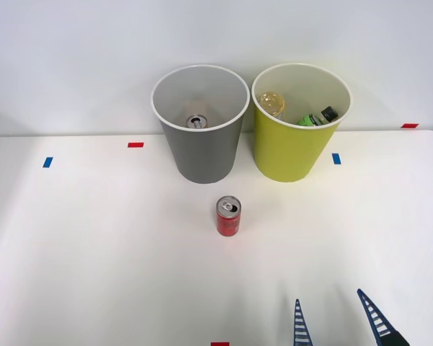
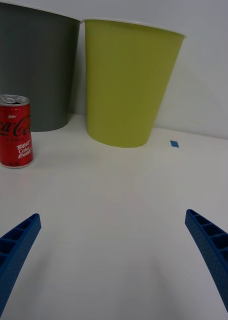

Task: Put cans in the gray bin, plastic bottles in the light green bin

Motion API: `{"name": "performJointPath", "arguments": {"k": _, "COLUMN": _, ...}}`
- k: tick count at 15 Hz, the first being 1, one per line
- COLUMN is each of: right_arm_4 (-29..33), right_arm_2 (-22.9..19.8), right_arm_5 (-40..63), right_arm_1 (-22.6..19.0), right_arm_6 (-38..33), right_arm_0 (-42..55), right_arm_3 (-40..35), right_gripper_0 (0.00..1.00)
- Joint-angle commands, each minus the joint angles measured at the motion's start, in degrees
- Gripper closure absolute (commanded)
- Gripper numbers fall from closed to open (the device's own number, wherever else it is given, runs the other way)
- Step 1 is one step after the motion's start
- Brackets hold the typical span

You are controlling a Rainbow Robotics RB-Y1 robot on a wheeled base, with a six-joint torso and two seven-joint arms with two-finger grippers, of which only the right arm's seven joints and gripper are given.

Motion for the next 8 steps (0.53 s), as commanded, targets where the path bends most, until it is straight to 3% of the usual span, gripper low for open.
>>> {"name": "performJointPath", "arguments": {"k": 1, "right_arm_4": 0.01, "right_arm_2": 0.00, "right_arm_5": 0.01, "right_arm_1": 0.00, "right_arm_6": 0.00, "right_arm_0": 0.00, "right_arm_3": 0.00, "right_gripper_0": 0.00}}
{"name": "performJointPath", "arguments": {"k": 8, "right_arm_4": 0.01, "right_arm_2": 0.00, "right_arm_5": 0.01, "right_arm_1": 0.00, "right_arm_6": 0.00, "right_arm_0": 0.00, "right_arm_3": 0.00, "right_gripper_0": 0.00}}
